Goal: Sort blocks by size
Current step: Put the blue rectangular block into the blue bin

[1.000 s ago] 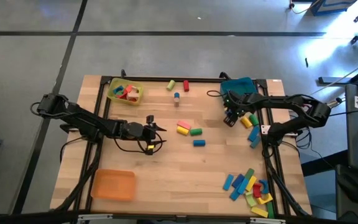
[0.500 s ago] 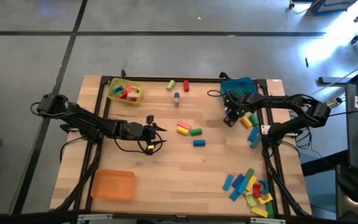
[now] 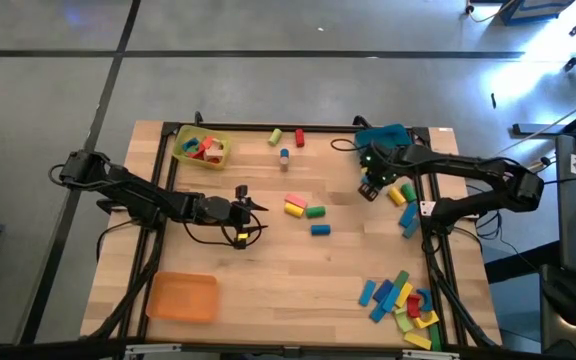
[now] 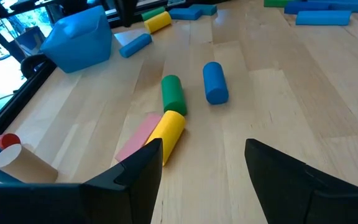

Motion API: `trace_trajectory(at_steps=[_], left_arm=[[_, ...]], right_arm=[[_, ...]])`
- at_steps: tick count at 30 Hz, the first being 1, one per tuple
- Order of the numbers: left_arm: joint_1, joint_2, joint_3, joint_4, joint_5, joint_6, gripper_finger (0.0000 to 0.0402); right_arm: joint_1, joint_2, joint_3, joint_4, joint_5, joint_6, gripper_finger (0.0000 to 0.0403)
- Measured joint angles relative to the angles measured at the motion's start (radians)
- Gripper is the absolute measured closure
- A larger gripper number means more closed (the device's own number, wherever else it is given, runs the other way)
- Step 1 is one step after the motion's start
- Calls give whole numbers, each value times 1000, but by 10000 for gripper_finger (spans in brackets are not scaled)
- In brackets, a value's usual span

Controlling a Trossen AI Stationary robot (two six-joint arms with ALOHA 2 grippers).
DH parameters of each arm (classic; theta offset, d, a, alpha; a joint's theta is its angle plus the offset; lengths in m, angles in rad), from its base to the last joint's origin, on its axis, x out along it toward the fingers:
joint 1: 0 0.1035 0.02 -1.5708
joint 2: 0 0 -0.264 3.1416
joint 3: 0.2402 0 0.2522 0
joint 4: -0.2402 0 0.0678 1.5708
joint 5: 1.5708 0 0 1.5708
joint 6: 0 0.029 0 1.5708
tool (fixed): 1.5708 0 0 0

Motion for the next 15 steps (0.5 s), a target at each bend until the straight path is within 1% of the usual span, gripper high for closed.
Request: trace_trajectory(at_steps=[3, 5, 7, 11, 15], left_arm=[[0, 0, 0, -1, 0, -2, 190], [0, 0, 0, -2, 0, -3, 190], [0, 0, 0, -2, 0, -3, 190], [0, 0, 0, -2, 0, -3, 190], [0, 0, 0, -2, 0, -3, 190]], right_arm=[[-1, 8, 0, -13, -11, 10, 397], [-1, 15, 0, -20, -12, 15, 387], [-1, 26, -2, -25, -12, 25, 363], [-1, 44, -24, -12, 11, 25, 295], [-1, 56, -70, 42, 34, 25, 235]])
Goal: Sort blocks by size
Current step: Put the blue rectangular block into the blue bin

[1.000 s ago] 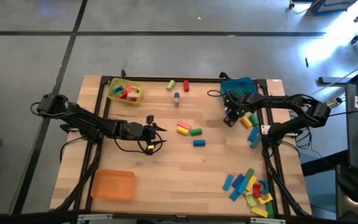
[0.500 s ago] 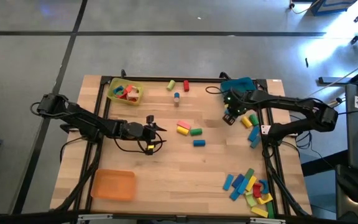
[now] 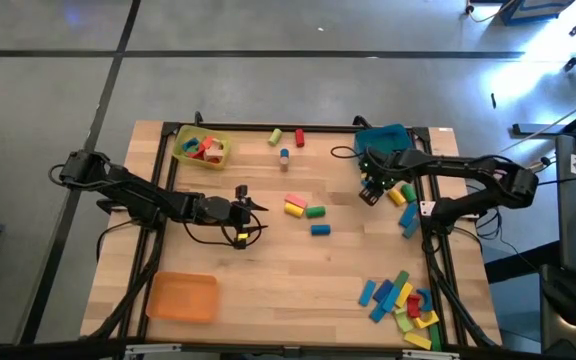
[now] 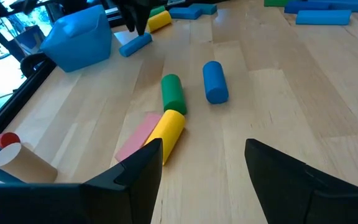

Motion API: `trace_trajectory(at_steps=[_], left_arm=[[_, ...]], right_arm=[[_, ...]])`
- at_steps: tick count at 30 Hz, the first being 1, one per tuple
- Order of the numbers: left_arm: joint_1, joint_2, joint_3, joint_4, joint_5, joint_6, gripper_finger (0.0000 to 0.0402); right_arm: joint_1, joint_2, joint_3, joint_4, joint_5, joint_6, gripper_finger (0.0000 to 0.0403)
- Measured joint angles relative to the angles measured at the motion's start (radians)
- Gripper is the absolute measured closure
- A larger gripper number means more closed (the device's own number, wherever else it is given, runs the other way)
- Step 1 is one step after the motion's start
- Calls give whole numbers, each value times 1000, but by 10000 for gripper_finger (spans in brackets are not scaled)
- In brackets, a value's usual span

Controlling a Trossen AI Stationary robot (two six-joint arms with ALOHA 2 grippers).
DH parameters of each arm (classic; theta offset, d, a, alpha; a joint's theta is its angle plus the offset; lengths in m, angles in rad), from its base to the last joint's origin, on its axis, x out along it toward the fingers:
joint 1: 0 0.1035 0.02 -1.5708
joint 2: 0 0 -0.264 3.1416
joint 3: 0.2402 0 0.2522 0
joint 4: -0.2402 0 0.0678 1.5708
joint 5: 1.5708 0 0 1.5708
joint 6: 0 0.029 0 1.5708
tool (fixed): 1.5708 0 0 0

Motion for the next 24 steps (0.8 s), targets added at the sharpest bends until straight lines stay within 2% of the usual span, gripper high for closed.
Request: trace_trajectory(at_steps=[4, 8, 12, 18, 24], left_arm=[[0, 0, 0, 0, 0, 0, 190], [0, 0, 0, 2, 0, 0, 190], [0, 0, 0, 1, 0, 0, 190], [0, 0, 0, 2, 0, 0, 190], [0, 0, 0, 2, 0, 0, 190]], right_arm=[[0, 15, -44, 80, 11, -6, 201], [0, 32, -75, 154, 24, -9, 197], [0, 51, -95, 198, 25, -10, 219], [1, 55, -102, 208, 16, -10, 290], [1, 56, -101, 207, 17, -17, 293]])
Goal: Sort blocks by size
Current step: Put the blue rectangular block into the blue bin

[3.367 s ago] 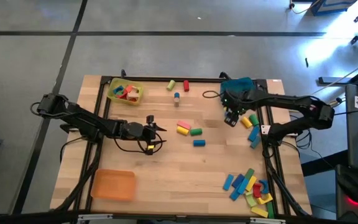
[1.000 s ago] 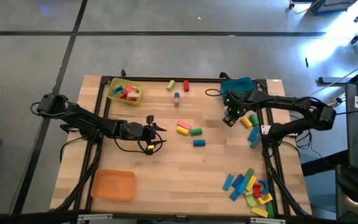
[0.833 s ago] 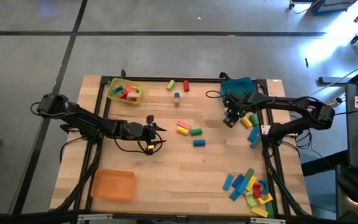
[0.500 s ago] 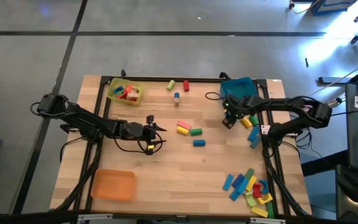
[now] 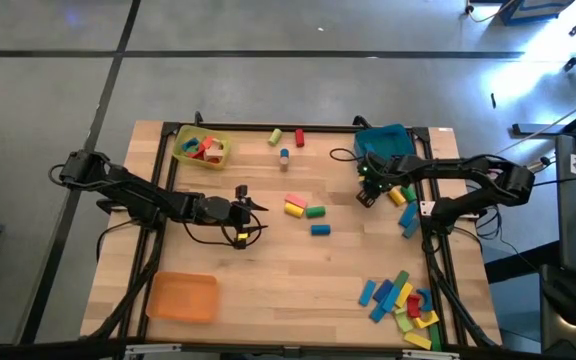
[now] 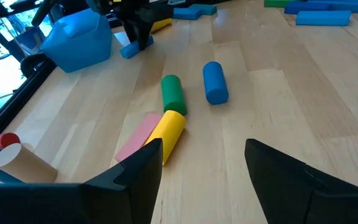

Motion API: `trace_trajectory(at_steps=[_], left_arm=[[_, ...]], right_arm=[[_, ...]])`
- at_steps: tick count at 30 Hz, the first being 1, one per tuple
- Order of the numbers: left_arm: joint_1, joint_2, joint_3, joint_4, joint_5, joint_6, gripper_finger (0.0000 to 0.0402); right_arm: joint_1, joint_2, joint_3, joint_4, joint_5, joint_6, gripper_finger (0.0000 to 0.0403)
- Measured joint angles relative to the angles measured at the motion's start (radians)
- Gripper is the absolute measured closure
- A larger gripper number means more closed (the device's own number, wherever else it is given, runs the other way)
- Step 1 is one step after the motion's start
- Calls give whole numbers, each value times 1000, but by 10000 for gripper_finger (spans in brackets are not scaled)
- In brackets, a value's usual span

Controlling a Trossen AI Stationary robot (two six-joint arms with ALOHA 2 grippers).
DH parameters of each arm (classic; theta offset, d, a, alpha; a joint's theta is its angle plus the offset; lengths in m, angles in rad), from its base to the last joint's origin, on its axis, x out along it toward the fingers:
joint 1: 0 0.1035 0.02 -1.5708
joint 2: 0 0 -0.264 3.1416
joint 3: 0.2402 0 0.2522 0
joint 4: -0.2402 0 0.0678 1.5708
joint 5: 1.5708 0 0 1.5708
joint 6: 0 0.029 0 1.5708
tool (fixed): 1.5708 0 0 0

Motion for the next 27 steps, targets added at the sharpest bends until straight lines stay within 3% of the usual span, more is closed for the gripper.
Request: trace_trajectory(at_steps=[20, 27], left_arm=[[0, 0, 0, 0, 0, 0, 190], [0, 0, 0, 0, 0, 0, 190]], right_arm=[[0, -94, 233, -269, -77, 15, 292], [-10, -108, 340, -237, 78, 12, 291]])
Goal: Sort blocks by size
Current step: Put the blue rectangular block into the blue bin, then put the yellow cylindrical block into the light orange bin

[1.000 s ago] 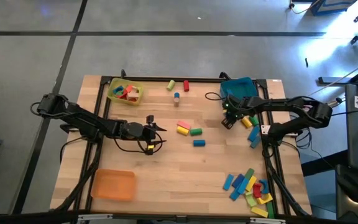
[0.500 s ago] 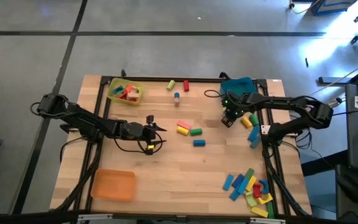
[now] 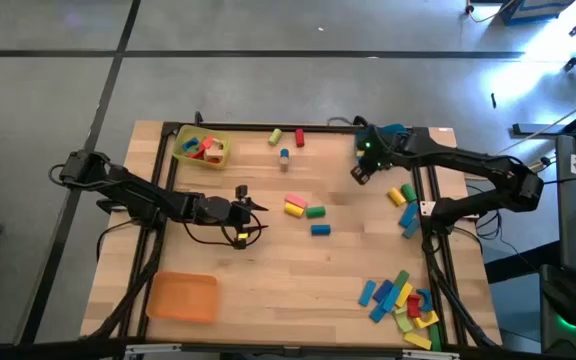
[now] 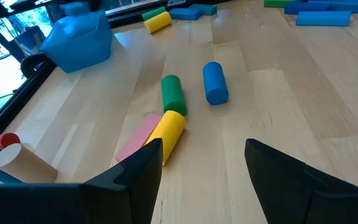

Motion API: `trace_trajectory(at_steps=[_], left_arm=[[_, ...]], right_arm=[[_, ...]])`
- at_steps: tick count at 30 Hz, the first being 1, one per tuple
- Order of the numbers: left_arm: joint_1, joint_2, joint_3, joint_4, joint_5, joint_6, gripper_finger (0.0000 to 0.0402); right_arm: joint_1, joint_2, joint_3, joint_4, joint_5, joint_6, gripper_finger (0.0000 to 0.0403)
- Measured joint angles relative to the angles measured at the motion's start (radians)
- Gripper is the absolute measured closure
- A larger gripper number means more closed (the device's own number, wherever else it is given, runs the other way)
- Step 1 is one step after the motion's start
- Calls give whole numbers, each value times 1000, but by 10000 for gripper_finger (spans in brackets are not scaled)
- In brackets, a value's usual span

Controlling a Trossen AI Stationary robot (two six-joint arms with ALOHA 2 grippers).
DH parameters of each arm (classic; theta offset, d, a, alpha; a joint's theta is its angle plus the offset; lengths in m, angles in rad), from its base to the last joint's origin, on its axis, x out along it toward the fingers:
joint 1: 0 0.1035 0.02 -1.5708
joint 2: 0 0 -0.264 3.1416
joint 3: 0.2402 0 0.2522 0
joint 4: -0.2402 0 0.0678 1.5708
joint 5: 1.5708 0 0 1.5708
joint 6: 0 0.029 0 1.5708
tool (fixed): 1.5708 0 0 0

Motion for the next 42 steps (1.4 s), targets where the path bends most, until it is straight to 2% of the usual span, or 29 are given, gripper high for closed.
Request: trace_trajectory(at_steps=[6, 13, 19, 28, 31, 36, 42], left_arm=[[0, 0, 0, 0, 0, -1, 190], [0, 0, 0, 0, 0, -3, 190], [0, 0, 0, 0, 0, -2, 190], [0, 0, 0, 0, 0, -3, 190], [0, 0, 0, 0, 0, -3, 190], [0, 0, 0, 0, 0, -3, 190], [0, 0, 0, 0, 0, -3, 190]], right_arm=[[-123, 7, 1, 120, 37, 12, 291], [-264, 81, -2, 167, -18, 34, 290], [-306, 169, -2, 182, -25, 59, 290], [-306, 253, -2, 199, 10, 71, 288], [-306, 259, -2, 223, -14, 91, 272], [-306, 259, -2, 215, -25, 86, 214], [-282, 210, 56, 57, -20, 57, 167]])
